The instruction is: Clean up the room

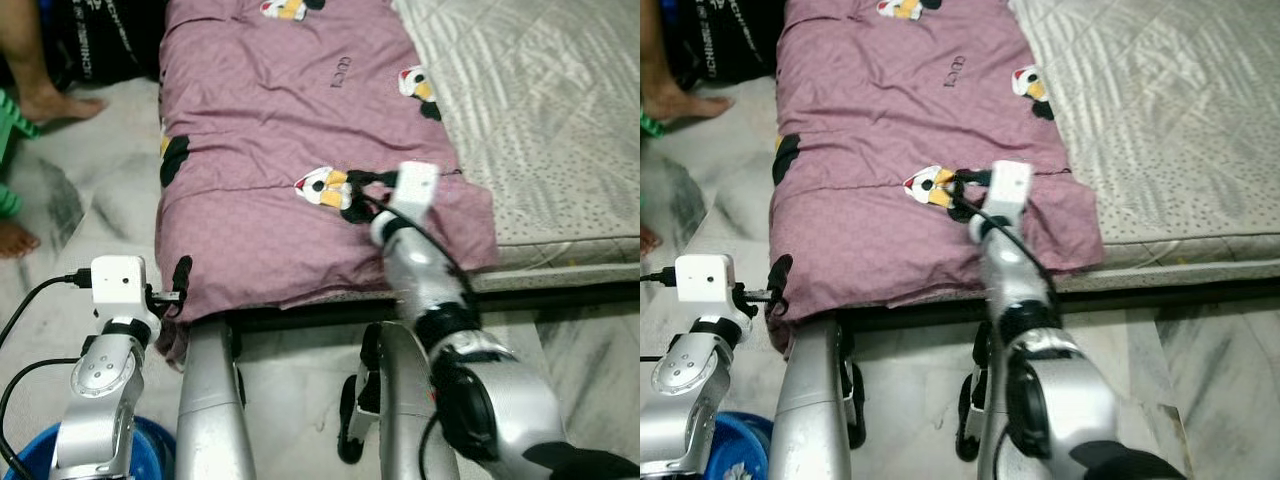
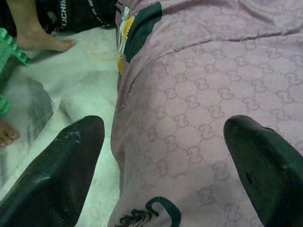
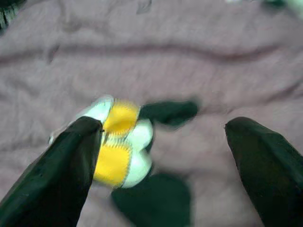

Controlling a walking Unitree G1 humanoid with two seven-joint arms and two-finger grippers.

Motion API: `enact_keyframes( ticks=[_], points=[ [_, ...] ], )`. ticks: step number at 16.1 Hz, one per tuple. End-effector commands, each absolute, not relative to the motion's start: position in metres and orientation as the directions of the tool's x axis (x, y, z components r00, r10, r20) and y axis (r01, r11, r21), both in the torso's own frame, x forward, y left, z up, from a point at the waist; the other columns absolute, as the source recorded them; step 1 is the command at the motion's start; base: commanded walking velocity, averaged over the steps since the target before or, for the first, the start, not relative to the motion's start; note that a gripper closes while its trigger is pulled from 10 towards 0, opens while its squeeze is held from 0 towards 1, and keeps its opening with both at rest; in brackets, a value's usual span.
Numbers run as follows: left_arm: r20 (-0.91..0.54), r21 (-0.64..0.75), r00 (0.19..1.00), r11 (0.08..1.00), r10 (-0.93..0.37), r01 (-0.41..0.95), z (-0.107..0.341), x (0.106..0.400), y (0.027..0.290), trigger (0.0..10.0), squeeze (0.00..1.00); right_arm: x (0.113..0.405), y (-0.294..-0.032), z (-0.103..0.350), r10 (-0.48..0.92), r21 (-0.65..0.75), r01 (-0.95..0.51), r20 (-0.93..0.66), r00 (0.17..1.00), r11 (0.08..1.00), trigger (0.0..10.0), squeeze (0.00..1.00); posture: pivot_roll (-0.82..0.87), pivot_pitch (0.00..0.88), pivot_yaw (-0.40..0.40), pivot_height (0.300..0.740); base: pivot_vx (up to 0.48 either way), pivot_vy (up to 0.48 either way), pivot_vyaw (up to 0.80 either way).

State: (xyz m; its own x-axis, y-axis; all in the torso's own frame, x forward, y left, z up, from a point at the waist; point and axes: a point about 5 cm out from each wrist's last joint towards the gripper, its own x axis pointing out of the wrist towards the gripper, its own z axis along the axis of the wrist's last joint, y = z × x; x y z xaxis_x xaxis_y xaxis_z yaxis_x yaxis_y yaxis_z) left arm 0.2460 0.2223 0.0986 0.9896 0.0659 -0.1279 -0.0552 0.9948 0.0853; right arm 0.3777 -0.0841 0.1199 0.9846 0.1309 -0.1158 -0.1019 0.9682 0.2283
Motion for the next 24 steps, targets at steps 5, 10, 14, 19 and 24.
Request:
enact_keyframes(
  ticks=[5, 10, 14, 19, 24],
  points=[
    [-0.151, 0.105, 0.986, 0.993, 0.066, -0.050, 0.100, 0.239, 0.227, 10.0, 0.00, 0.368, -0.108, 0.082, -0.042, 0.244, 0.146, -0.386, 0.922, 0.959, 10.0, 0.70, 0.21, 0.346, -0.036, 0.578, 0.000, 0.000, 0.00],
    [-0.158, 0.110, 0.986, 0.993, 0.058, -0.041, 0.100, 0.243, 0.226, 10.0, 0.00, 0.365, -0.166, 0.078, -0.263, 0.173, 0.348, -0.379, 0.887, 0.922, 10.0, 0.55, 0.21, 0.336, -0.024, 0.578, 0.000, 0.000, 0.00],
    [-0.152, 0.109, 0.987, 0.993, 0.051, -0.035, 0.101, 0.247, 0.224, 10.0, 0.00, 0.353, -0.212, 0.072, -0.408, 0.160, 0.489, -0.367, 0.836, 0.858, 10.0, 0.55, 0.20, 0.326, -0.017, 0.578, 0.000, 0.000, 0.00],
    [-0.149, 0.107, 0.988, 0.994, 0.044, -0.028, 0.101, 0.255, 0.223, 10.0, 0.00, 0.334, -0.239, 0.058, -0.466, 0.124, 0.543, -0.379, 0.799, 0.830, 10.0, 0.55, 0.17, 0.299, -0.011, 0.578, 0.000, 0.000, 0.00],
    [-0.138, 0.097, 0.990, 0.995, 0.028, -0.015, 0.100, 0.267, 0.217, 10.0, 0.00, 0.324, -0.248, 0.049, -0.481, 0.164, 0.586, -0.420, 0.769, 0.794, 10.0, 0.55, 0.15, 0.255, -0.007, 0.578, 0.000, 0.000, 0.00]
  ],
)
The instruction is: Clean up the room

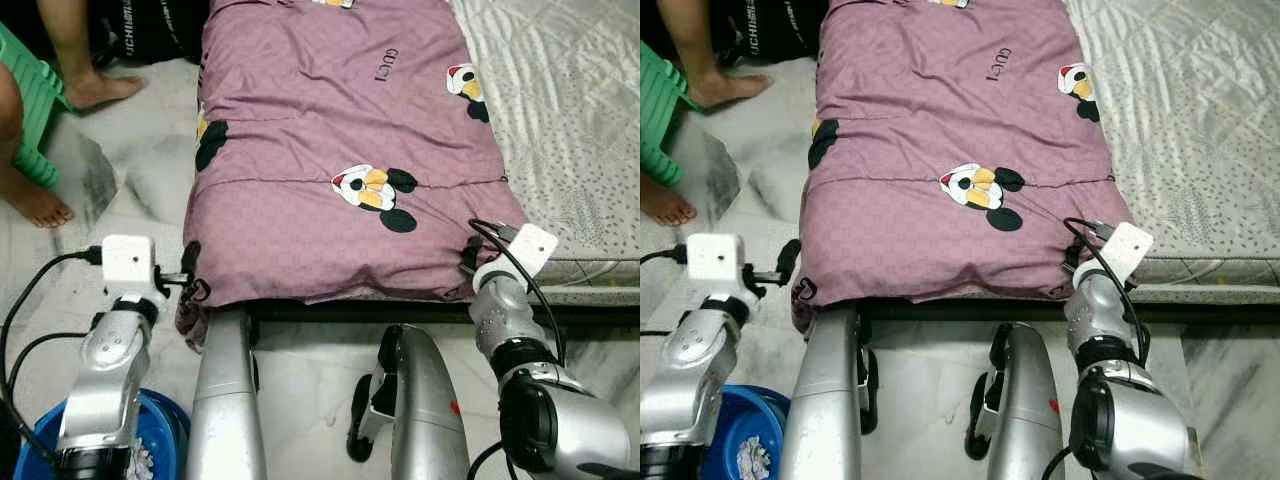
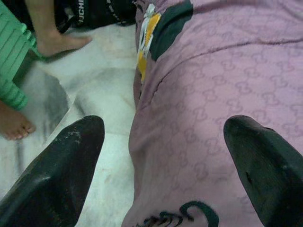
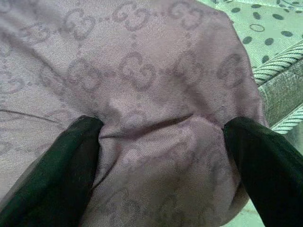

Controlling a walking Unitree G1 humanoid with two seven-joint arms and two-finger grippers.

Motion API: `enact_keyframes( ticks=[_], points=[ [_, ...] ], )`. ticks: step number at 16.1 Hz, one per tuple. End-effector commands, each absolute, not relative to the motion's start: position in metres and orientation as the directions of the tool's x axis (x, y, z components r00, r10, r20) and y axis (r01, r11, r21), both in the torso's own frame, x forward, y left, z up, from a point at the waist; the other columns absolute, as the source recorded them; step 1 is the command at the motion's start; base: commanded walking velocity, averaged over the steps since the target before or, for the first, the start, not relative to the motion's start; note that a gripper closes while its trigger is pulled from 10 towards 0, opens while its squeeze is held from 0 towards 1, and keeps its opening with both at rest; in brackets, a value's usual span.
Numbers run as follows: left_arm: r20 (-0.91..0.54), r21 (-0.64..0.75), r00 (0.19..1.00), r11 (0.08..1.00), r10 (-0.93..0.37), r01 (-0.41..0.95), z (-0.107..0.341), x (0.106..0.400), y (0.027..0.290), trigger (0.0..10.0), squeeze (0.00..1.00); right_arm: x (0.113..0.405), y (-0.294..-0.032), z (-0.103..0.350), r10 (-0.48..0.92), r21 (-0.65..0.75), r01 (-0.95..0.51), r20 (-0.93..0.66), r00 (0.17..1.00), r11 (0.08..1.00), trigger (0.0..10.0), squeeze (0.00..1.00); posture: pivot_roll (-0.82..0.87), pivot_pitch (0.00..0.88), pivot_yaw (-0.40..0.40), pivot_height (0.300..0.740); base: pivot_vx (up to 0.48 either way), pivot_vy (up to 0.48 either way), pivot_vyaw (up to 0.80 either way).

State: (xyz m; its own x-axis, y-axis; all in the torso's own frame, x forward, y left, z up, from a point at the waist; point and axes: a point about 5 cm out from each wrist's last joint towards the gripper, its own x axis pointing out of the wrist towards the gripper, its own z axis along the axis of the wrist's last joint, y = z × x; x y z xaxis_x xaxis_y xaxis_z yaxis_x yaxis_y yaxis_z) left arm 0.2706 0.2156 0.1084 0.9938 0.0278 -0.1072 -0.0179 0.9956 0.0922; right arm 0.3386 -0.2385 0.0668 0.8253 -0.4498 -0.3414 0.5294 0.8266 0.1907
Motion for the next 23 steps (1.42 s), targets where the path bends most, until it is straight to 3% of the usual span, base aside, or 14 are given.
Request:
enact_keyframes(
  ticks=[1, 5, 6, 7, 11, 15, 21, 23],
  points=[
    [-0.136, 0.096, 0.990, 0.995, 0.027, -0.014, 0.100, 0.268, 0.216, 10.0, 0.00, 0.328, -0.249, 0.054, -0.481, 0.166, 0.578, -0.401, 0.780, 0.799, 10.0, 0.55, 0.14, 0.249, -0.006, 0.578, 0.000, 0.000, 0.00],
    [-0.105, 0.081, 0.994, 0.997, 0.027, -0.019, 0.102, 0.278, 0.216, 10.0, 0.00, 0.350, -0.245, 0.097, -0.432, 0.118, 0.455, -0.179, 0.884, 0.882, 10.0, 0.54, 0.11, 0.206, -0.006, 0.578, 0.000, 0.000, 0.00],
    [-0.090, 0.071, 0.996, 0.997, 0.023, -0.017, 0.104, 0.282, 0.214, 10.0, 0.00, 0.356, -0.241, 0.113, -0.386, 0.087, 0.393, -0.085, 0.919, 0.915, 10.0, 0.38, 0.09, 0.189, -0.004, 0.578, 0.000, 0.000, 0.00],
    [-0.081, 0.062, 0.997, 0.998, 0.015, -0.010, 0.105, 0.286, 0.211, 10.0, 0.00, 0.362, -0.233, 0.128, -0.319, 0.060, 0.319, -0.004, 0.948, 0.946, 10.0, 0.00, 0.08, 0.178, 0.000, 0.578, 0.000, 0.000, 0.00],
    [-0.080, 0.050, 0.997, 0.999, -0.008, 0.012, 0.100, 0.292, 0.204, 10.0, 0.00, 0.365, -0.202, 0.155, -0.089, -0.054, 0.097, 0.138, 0.986, 0.994, 10.0, 0.00, 0.04, 0.139, 0.010, 0.578, 0.000, 0.000, 0.00],
    [-0.077, 0.011, 0.997, 1.000, -0.013, 0.014, 0.093, 0.286, 0.203, 10.0, 0.00, 0.331, -0.170, 0.137, 0.151, -0.102, -0.141, 0.098, 0.984, 0.985, 10.0, 0.00, -0.01, 0.094, 0.016, 0.578, 0.000, 0.000, 0.00],
    [-0.028, -0.030, 0.999, 0.999, -0.033, 0.032, 0.100, 0.274, 0.197, 10.0, 0.00, 0.283, -0.158, 0.127, 0.092, 0.025, -0.096, 0.125, 0.988, 0.995, 10.0, 0.00, -0.01, 0.072, 0.009, 0.578, 0.000, 0.000, 0.00],
    [-0.018, -0.038, 0.999, 0.998, -0.050, 0.049, 0.103, 0.278, 0.194, 10.0, 0.00, 0.280, -0.151, 0.133, 0.099, 0.065, -0.109, 0.138, 0.985, 0.992, 10.0, 0.00, -0.02, 0.075, 0.006, 0.588, 0.000, 0.000, 0.00]
  ],
)
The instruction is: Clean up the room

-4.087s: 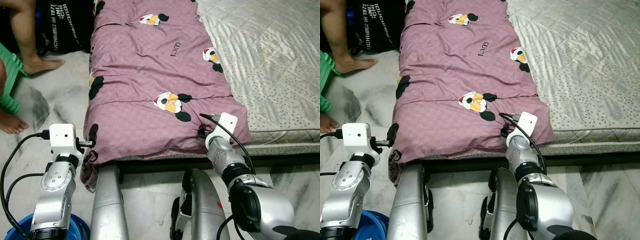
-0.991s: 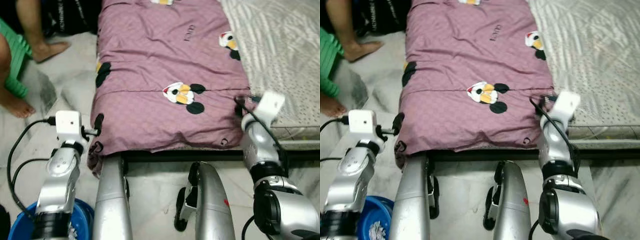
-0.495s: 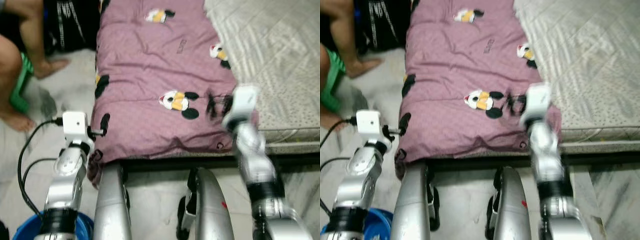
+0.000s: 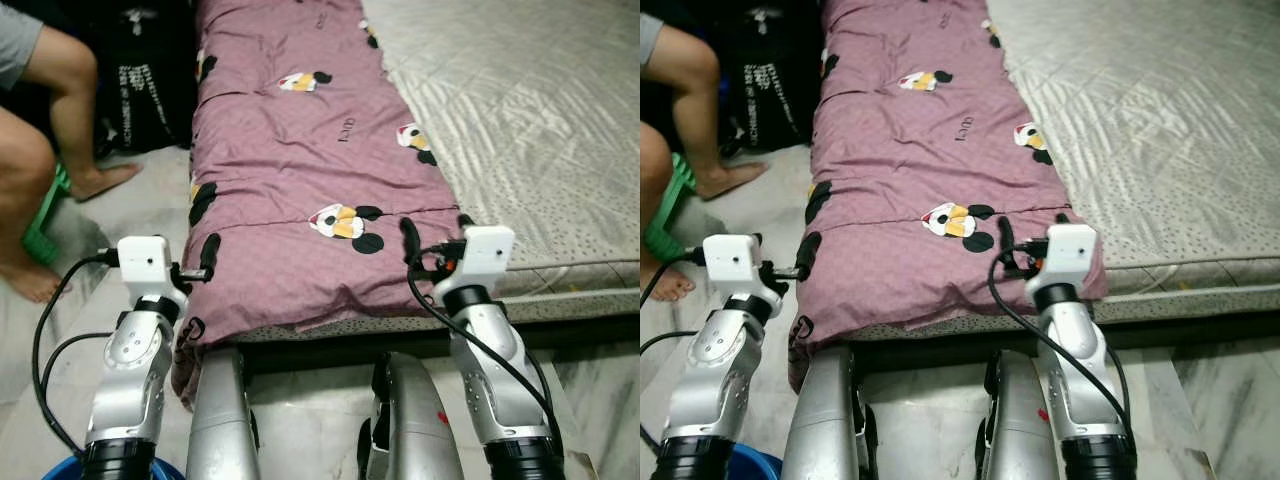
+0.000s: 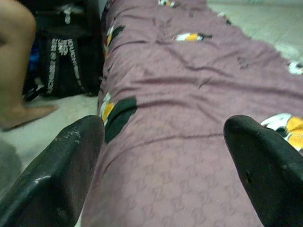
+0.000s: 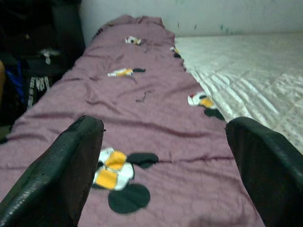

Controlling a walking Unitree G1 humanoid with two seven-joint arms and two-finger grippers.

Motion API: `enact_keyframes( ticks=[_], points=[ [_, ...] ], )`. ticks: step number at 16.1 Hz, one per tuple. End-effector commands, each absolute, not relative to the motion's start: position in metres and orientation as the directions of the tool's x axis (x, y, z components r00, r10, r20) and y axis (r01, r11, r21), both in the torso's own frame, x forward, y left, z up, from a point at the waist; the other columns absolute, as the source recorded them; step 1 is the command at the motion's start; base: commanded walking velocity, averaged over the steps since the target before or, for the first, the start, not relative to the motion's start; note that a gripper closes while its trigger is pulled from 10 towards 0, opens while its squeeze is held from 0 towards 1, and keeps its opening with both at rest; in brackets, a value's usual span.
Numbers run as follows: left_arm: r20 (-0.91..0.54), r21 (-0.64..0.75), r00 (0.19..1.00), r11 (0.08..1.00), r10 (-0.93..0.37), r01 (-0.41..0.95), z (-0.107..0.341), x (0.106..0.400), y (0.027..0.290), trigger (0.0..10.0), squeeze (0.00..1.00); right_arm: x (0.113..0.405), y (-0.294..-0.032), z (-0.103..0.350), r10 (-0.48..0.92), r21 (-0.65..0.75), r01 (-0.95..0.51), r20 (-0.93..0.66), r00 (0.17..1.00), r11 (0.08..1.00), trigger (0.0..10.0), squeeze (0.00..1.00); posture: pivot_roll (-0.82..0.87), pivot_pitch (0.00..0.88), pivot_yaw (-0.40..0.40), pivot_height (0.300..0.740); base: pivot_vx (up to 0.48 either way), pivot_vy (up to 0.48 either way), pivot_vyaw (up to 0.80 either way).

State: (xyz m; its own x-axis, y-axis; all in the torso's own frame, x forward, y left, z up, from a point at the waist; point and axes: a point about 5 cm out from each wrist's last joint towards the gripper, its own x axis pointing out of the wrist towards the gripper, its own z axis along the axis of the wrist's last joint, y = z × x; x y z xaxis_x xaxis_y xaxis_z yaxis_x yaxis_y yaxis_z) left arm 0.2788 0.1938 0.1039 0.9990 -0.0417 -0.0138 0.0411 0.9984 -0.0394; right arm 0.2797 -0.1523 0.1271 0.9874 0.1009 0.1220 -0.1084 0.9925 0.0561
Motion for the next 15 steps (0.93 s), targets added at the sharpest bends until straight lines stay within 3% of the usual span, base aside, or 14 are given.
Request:
enact_keyframes(
  ticks=[1, 15],
  points=[
    [-0.011, -0.040, 0.998, 0.997, -0.063, 0.063, 0.105, 0.281, 0.190, 10.0, 0.00, 0.280, -0.149, 0.135, 0.140, 0.055, -0.149, 0.145, 0.979, 0.987, 10.0, 0.00, -0.02, 0.075, 0.001, 0.603, 0.000, 0.000, 0.00],
    [-0.054, -0.026, 0.997, 0.999, -0.046, 0.044, 0.096, 0.285, 0.186, 10.0, 0.00, 0.288, -0.154, 0.138, 0.118, 0.044, -0.123, 0.106, 0.987, 0.991, 10.0, 0.00, -0.02, 0.079, 0.005, 0.718, 0.000, 0.000, 0.00]
  ],
)
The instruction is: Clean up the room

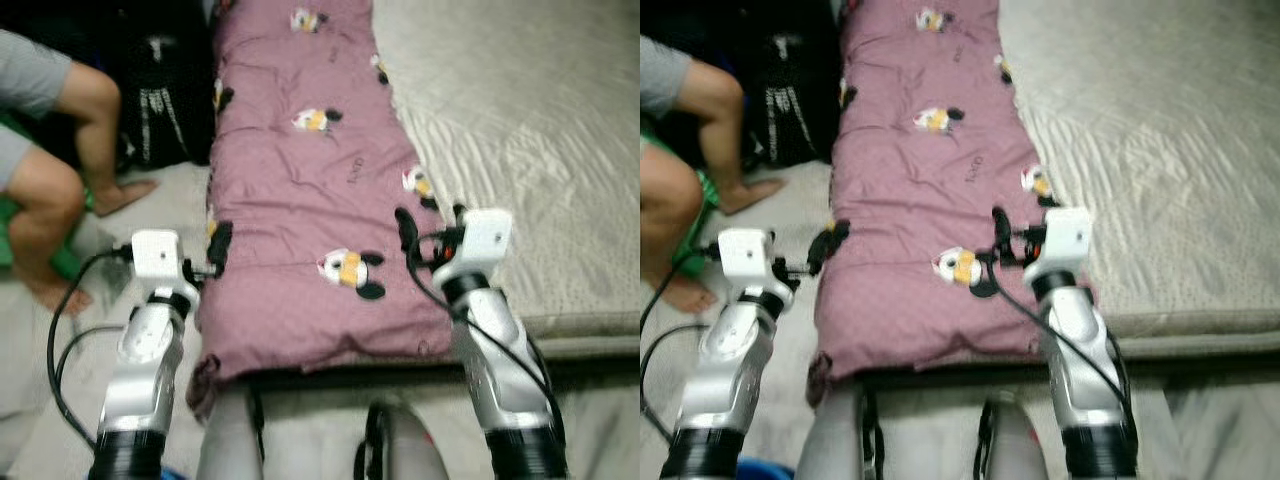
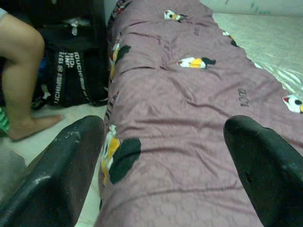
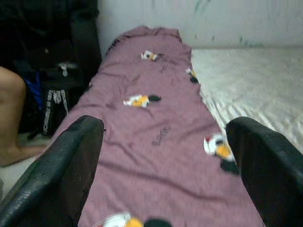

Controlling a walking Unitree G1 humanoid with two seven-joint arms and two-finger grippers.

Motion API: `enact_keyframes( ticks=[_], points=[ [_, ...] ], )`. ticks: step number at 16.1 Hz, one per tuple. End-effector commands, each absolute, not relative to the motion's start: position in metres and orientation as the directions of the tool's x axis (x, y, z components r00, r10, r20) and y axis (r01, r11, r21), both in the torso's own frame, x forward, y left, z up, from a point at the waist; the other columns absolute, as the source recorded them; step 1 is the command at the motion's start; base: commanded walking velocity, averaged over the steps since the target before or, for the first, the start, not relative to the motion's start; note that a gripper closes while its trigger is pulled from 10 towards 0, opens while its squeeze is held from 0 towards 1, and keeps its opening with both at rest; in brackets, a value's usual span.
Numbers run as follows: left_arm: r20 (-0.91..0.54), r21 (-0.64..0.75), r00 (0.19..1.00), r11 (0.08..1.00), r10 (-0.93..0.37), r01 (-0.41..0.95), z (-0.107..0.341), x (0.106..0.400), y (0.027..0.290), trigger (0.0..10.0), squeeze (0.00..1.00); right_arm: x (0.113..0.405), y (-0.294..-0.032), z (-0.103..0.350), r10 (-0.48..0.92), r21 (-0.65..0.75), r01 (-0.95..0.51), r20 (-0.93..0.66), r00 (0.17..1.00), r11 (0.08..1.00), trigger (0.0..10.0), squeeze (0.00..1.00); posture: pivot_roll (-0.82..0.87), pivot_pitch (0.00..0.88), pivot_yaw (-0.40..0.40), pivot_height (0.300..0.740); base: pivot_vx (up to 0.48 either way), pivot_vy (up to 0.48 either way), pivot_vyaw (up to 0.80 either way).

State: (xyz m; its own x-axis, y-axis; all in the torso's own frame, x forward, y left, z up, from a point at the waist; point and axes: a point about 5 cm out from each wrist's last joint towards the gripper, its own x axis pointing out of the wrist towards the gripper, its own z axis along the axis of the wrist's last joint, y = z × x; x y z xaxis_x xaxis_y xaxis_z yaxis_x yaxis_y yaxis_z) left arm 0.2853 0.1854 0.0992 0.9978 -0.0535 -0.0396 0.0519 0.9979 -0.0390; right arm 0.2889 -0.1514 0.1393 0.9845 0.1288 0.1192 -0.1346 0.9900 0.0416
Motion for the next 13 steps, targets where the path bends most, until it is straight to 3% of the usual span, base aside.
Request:
enact_keyframes(
  ticks=[1, 11, 13],
  points=[
    [-0.050, -0.026, 0.998, 0.999, -0.045, 0.044, 0.097, 0.286, 0.186, 10.0, 0.00, 0.289, -0.154, 0.138, 0.114, 0.041, -0.119, 0.108, 0.988, 0.992, 10.0, 0.00, -0.02, 0.076, 0.005, 0.723, 0.000, 0.000, 0.00],
    [-0.036, 0.012, 0.999, 1.000, -0.024, 0.024, 0.099, 0.296, 0.189, 10.0, 0.00, 0.295, -0.154, 0.139, 0.114, 0.020, -0.117, 0.106, 0.988, 0.993, 10.0, 0.00, -0.02, 0.067, 0.004, 0.740, 0.000, 0.000, 0.00],
    [-0.050, 0.006, 0.999, 1.000, -0.002, 0.003, 0.097, 0.296, 0.190, 10.0, 0.00, 0.297, -0.157, 0.139, 0.063, -0.012, -0.062, 0.108, 0.992, 0.998, 10.0, 0.00, -0.02, 0.067, 0.001, 0.740, 0.000, 0.000, 0.00]
  ],
)
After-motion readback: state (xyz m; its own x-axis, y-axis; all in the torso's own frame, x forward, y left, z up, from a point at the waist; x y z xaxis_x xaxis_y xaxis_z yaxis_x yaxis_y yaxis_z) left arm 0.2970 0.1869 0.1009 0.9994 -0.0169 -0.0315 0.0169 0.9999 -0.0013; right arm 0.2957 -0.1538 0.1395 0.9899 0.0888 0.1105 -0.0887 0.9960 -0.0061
